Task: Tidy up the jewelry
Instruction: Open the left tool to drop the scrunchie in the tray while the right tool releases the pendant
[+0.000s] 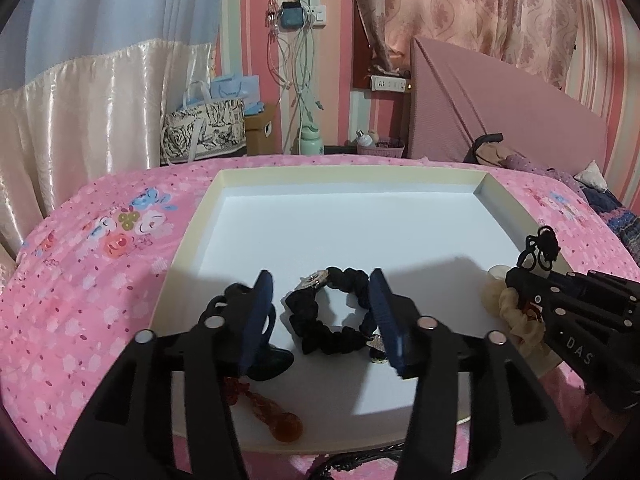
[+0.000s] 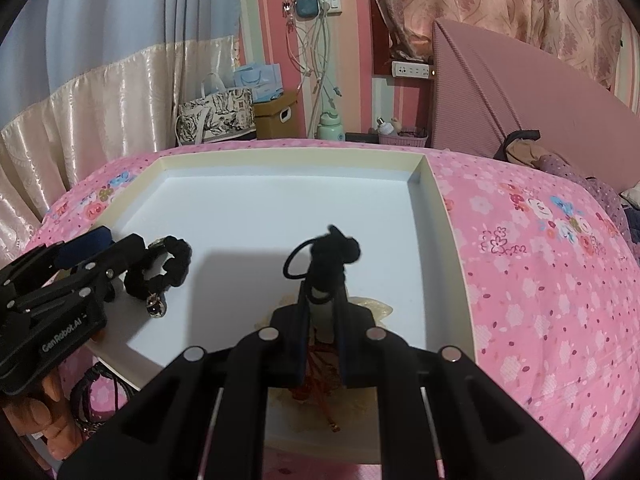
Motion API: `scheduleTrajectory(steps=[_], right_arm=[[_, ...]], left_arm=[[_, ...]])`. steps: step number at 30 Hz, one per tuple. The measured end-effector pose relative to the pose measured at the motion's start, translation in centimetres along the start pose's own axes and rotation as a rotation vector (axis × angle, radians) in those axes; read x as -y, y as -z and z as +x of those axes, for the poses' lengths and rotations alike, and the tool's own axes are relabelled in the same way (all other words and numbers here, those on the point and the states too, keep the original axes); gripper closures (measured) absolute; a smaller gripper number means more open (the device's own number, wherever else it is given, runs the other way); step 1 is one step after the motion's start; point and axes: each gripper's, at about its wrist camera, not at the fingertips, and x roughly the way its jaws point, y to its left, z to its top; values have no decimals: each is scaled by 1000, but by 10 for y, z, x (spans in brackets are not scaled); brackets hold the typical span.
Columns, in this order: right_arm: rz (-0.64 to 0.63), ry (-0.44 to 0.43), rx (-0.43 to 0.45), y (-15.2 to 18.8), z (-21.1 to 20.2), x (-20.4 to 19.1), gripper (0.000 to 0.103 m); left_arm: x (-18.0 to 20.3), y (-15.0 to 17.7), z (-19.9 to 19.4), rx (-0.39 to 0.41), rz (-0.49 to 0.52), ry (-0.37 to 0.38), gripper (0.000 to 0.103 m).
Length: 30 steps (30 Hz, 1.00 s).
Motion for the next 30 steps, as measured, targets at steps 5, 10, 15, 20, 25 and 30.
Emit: scheduleTrajectory(steps=[5, 10, 15, 20, 25, 30], right_arm=[[1, 1, -1, 1, 0, 0, 91], [11, 16, 15, 2, -3, 2, 56], [-4, 31, 33, 2, -7, -2, 55], [-2, 40, 41, 2, -10, -1, 50], [13, 38, 37, 2, -13, 3, 41], [29, 41, 49, 0, -28, 9, 34]], left_arm=[[0, 0, -1, 0, -5, -5, 43], [0, 0, -3, 14, -5, -11, 35], [0, 2, -9, 39, -8, -23, 28], [0, 2, -13, 59, -7, -38, 20], [3, 2, -17, 81, 5, -51, 19], [4, 2, -21, 92, 3, -67, 17]])
